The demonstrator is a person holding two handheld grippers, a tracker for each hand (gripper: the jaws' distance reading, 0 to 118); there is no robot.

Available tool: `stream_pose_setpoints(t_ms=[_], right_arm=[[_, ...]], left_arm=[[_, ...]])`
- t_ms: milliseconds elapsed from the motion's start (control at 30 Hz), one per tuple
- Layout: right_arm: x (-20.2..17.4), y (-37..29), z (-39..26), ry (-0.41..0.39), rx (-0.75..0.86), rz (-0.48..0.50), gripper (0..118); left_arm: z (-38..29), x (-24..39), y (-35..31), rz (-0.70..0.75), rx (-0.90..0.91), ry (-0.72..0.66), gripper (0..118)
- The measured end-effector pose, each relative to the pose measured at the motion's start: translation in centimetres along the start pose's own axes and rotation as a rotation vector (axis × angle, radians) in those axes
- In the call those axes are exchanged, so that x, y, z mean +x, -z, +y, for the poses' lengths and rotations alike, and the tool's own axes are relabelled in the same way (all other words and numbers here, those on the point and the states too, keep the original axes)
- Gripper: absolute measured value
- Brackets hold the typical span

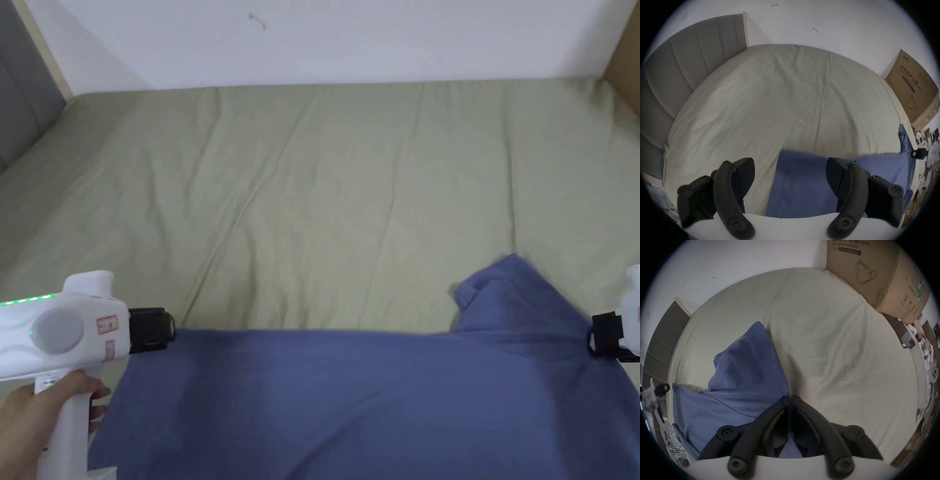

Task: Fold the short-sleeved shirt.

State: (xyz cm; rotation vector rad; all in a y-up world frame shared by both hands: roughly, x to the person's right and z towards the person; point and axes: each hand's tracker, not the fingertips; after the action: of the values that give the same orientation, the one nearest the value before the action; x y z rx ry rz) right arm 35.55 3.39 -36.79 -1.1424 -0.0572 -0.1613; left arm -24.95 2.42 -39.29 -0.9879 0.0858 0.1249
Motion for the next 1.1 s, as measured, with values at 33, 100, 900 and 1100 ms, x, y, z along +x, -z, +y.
stream_pose_setpoints(t_ms=[33,100,900,1100], right_arm=[[0.0,-0.2,-0.1,-0.007,0.003,-0.002,4],[0.0,-0.4,-0.1,-0.015,0.002,-0.001,4],[0.6,-11.9,-3.3,-0.039,0.128,0.141,3],[2.5,-17.4,-9.5,-0.03,0.156,0.179,3]], left_arm=[[0.2,0.0,0.7,-0.013,-0.025,-0.024,96],[0.2,0.1,2.4,-0.003,-0.073,-0.018,94],[-2.5,-0.2,-13.8,-0.045,0.144,0.148,3],[-8.1,-2.4,-20.2,-0.067,0.182,0.135,3]])
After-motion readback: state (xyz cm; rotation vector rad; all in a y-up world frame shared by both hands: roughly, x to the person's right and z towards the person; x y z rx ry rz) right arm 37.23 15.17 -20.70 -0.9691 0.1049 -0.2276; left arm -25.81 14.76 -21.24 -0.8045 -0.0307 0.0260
